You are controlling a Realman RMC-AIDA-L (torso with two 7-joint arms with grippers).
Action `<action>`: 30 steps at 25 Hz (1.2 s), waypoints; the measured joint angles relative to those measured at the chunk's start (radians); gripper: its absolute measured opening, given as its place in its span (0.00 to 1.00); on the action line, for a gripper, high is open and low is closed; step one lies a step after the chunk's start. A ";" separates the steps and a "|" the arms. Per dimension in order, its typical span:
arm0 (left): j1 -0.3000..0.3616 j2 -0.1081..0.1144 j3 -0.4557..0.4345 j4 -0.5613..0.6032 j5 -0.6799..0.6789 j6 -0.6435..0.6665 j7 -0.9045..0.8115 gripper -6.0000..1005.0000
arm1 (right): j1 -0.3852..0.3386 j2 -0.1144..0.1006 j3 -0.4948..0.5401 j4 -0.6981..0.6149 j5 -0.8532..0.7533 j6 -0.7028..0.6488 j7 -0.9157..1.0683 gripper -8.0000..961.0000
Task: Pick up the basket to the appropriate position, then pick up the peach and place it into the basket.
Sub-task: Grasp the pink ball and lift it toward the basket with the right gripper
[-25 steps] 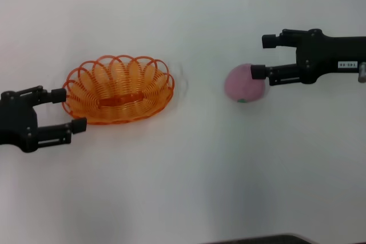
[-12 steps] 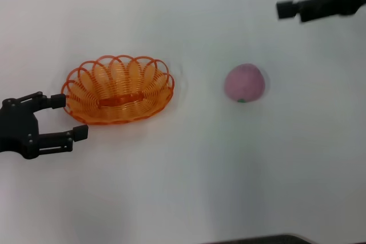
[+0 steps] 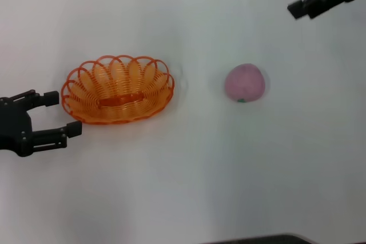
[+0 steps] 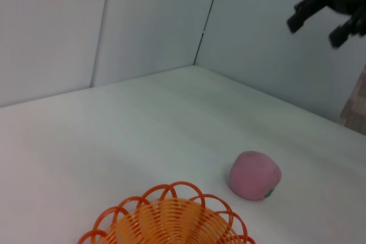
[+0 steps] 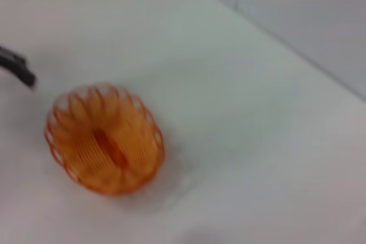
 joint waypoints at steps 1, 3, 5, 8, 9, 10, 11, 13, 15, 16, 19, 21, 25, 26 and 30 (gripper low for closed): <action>0.000 0.001 -0.002 0.000 0.000 0.001 -0.001 0.90 | 0.015 0.006 -0.021 -0.001 -0.048 0.000 0.005 0.98; -0.001 0.001 -0.004 0.000 0.000 0.003 -0.001 0.90 | 0.040 0.019 -0.056 0.002 -0.118 -0.001 0.008 0.98; -0.001 0.001 -0.004 0.000 0.000 0.004 -0.001 0.90 | 0.058 0.028 -0.089 0.005 -0.167 -0.001 0.009 0.98; -0.001 0.001 -0.005 0.000 0.000 0.004 -0.001 0.90 | 0.072 0.036 -0.129 0.011 -0.193 0.001 0.010 0.98; -0.001 0.001 -0.005 0.000 0.000 0.004 -0.001 0.90 | 0.077 0.039 -0.136 0.015 -0.198 0.002 0.010 0.98; -0.001 0.001 -0.007 0.000 0.000 0.004 -0.001 0.90 | 0.082 0.040 -0.141 0.021 -0.203 0.002 0.010 0.98; -0.001 0.001 -0.008 0.000 0.000 0.004 -0.001 0.90 | 0.088 0.042 -0.145 0.031 -0.210 0.003 0.009 0.98; -0.002 0.002 -0.015 0.000 0.000 0.004 -0.001 0.90 | 0.098 0.046 -0.148 0.047 -0.224 0.004 0.005 0.98; -0.004 0.003 -0.017 0.000 0.000 0.004 -0.001 0.90 | 0.106 0.051 -0.153 0.069 -0.236 0.010 0.000 0.98; -0.005 0.003 -0.016 0.000 0.000 0.004 -0.001 0.90 | 0.108 0.052 -0.157 0.080 -0.240 0.014 -0.001 0.97; -0.006 0.003 -0.013 0.000 0.000 0.004 -0.001 0.90 | 0.108 0.055 -0.182 0.116 -0.243 0.042 -0.002 0.97; -0.007 0.003 -0.013 -0.001 0.000 0.004 -0.001 0.90 | 0.104 0.057 -0.200 0.143 -0.244 0.066 -0.002 0.96; -0.008 0.003 -0.012 -0.011 0.000 -0.001 0.000 0.90 | 0.100 0.061 -0.235 0.247 -0.245 0.145 -0.011 0.96; -0.008 0.003 -0.012 -0.015 0.000 -0.002 0.001 0.90 | 0.101 0.062 -0.242 0.278 -0.245 0.163 -0.015 0.96; -0.009 0.003 -0.011 -0.025 0.000 0.000 0.004 0.90 | 0.113 0.063 -0.282 0.428 -0.245 0.270 -0.031 0.95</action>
